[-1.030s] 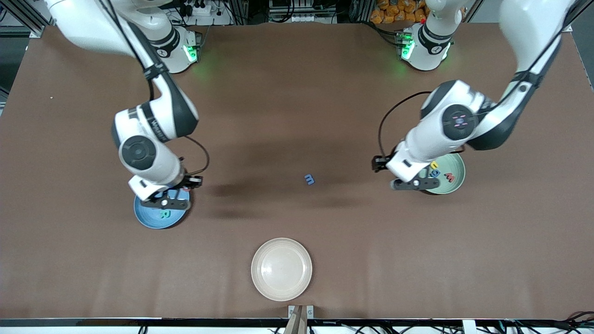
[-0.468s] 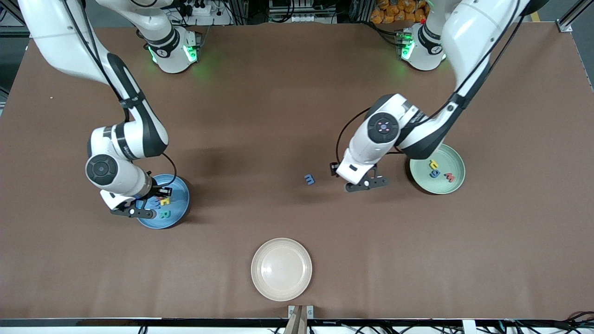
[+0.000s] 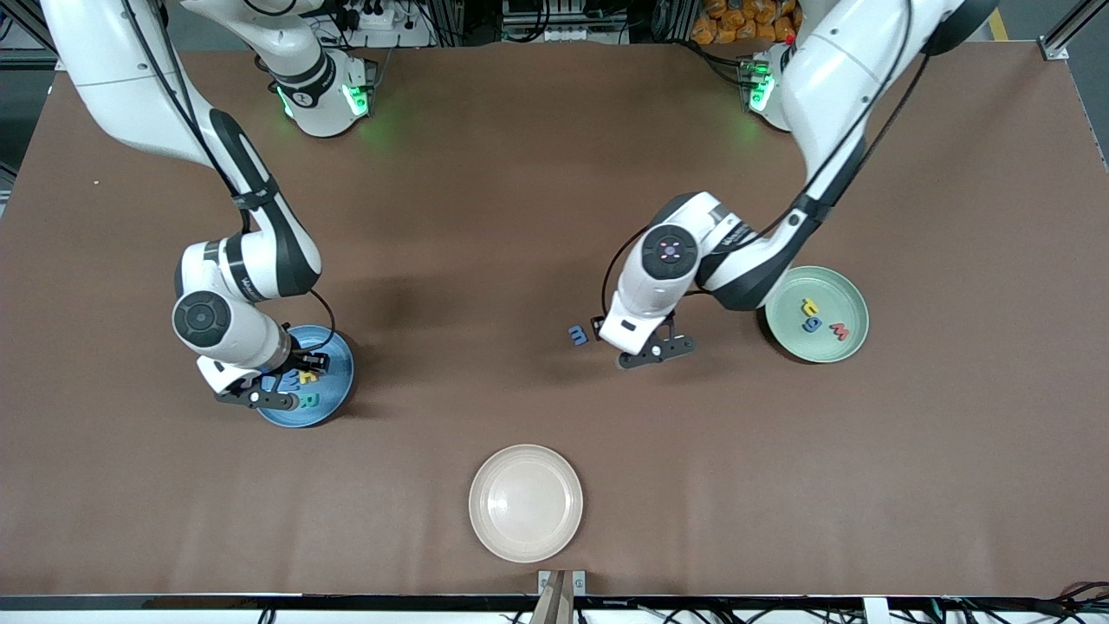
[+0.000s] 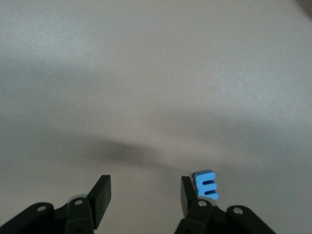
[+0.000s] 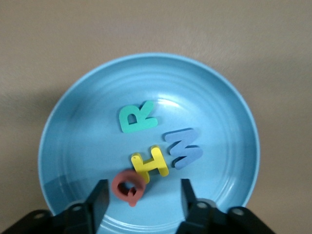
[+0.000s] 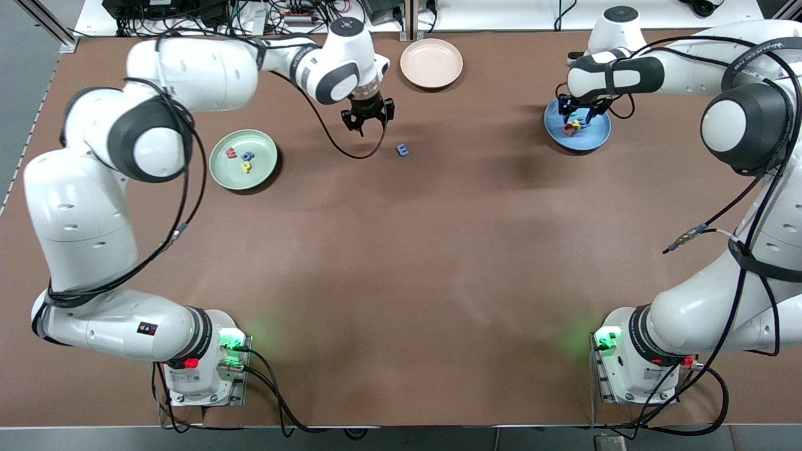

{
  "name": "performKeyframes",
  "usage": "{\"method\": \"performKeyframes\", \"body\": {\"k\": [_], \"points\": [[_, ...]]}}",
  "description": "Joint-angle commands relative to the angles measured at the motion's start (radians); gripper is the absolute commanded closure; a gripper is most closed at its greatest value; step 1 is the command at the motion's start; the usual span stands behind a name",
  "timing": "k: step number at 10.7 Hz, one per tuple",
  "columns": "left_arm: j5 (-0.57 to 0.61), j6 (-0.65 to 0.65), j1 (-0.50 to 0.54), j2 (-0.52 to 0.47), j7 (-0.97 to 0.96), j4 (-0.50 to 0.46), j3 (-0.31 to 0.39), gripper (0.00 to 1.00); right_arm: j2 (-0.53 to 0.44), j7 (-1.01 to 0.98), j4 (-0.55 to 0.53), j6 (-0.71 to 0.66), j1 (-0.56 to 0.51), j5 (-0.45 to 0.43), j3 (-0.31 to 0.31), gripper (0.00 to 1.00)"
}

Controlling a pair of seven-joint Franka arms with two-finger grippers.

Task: Sort uppercase to blue plate, lowercase to green plate
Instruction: 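Grasp the blue E with the left gripper while the right gripper withdraws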

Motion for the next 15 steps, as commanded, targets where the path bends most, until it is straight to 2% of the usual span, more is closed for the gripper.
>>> {"method": "performKeyframes", "body": {"k": [1, 4, 7, 9, 10, 13, 15], "points": [[-0.001, -0.004, -0.058, 0.065, -0.050, 0.101, 0.038, 0.34, -0.086, -0.003, 0.009, -0.106, 0.022, 0.020, -0.016, 0.00], [-0.002, -0.004, -0.088, 0.109, -0.101, 0.158, 0.039, 0.35, -0.163, -0.009, 0.014, -0.181, 0.024, 0.027, -0.013, 0.00], [-0.005, -0.004, -0.110, 0.140, -0.141, 0.190, 0.044, 0.35, -0.241, -0.010, 0.008, -0.200, 0.021, 0.044, -0.002, 0.00], [-0.004, -0.004, -0.136, 0.172, -0.171, 0.221, 0.044, 0.35, -0.313, -0.010, 0.011, -0.235, -0.025, 0.053, 0.066, 0.00], [-0.004, -0.004, -0.139, 0.177, -0.179, 0.222, 0.044, 0.35, -0.341, -0.010, 0.011, -0.253, -0.037, 0.076, 0.082, 0.00], [-0.002, -0.004, -0.157, 0.186, -0.224, 0.216, 0.044, 0.35, -0.392, -0.013, 0.011, -0.292, -0.037, 0.089, 0.085, 0.00], [0.001, -0.004, -0.168, 0.207, -0.225, 0.215, 0.045, 0.35, -0.403, -0.010, 0.015, -0.300, -0.051, 0.102, 0.117, 0.00]]}}
